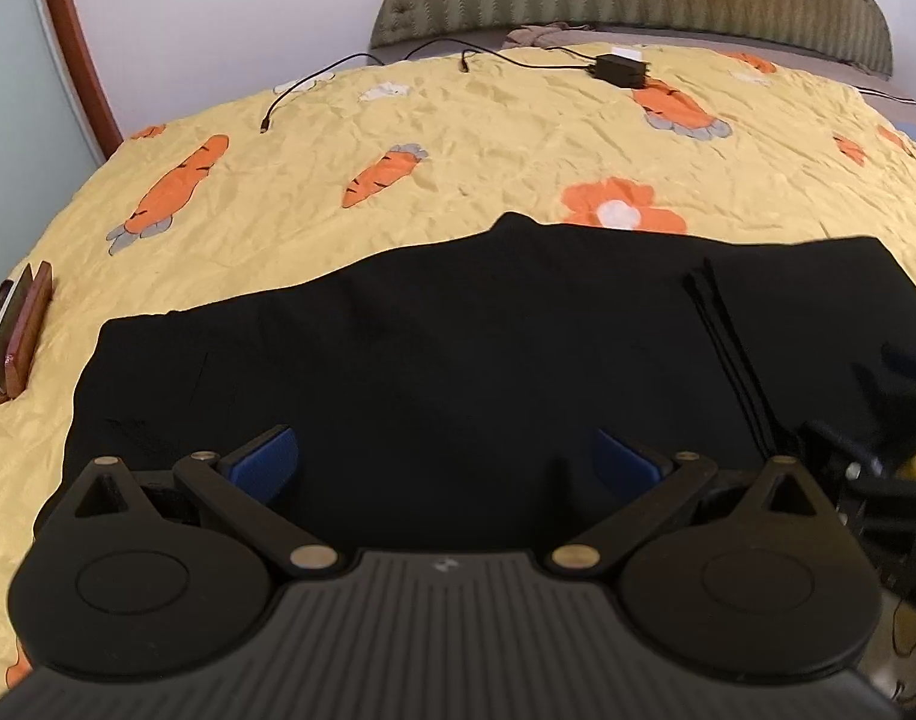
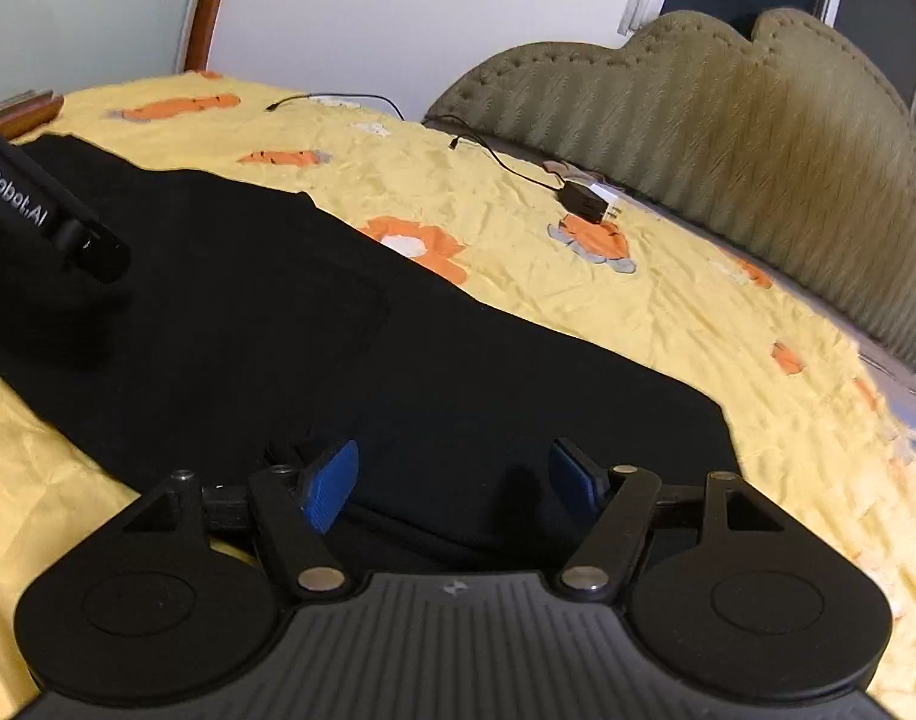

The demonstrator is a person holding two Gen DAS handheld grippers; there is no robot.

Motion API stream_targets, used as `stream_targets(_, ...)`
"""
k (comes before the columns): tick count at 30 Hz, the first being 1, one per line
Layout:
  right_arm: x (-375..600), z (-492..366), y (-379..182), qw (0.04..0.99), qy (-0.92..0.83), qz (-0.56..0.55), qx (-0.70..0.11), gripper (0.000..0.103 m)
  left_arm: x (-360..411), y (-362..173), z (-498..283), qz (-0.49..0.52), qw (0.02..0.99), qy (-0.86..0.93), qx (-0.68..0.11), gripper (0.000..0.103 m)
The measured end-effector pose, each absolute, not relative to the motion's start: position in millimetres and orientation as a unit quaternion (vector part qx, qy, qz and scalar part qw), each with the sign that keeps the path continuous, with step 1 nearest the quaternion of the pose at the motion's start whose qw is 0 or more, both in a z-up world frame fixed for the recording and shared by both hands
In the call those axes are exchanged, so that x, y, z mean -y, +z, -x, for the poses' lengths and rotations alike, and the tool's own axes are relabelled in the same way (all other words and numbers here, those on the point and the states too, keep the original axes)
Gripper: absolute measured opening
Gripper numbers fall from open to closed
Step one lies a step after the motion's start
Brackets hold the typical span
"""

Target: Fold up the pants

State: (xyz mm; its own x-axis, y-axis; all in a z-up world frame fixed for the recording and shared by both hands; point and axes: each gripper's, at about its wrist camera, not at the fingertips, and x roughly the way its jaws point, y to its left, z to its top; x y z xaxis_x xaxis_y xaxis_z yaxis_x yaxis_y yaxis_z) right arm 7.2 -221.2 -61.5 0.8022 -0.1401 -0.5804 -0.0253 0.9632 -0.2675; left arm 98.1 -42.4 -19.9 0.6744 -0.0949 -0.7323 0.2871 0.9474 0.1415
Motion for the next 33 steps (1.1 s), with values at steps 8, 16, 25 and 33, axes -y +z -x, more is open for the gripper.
stream_targets(8,189,1,-19,0.964,-0.016,0.061,-0.257,0.073,22,-17,-94,-0.110,0.910,-0.113,-0.384,0.103)
stream_targets(16,149,3,-17,0.962,0.002,0.047,-0.269,0.078,-10,-10,-91,-0.109,0.919,-0.075,-0.371,0.103)
stream_targets(25,125,3,-15,0.957,0.032,-0.003,-0.287,0.085,-58,-7,-84,-0.090,0.923,-0.033,-0.374,0.103)
stream_targets(33,85,7,-12,0.957,0.055,0.053,-0.281,0.085,-100,-7,-77,-0.071,0.922,-0.005,-0.381,0.103)
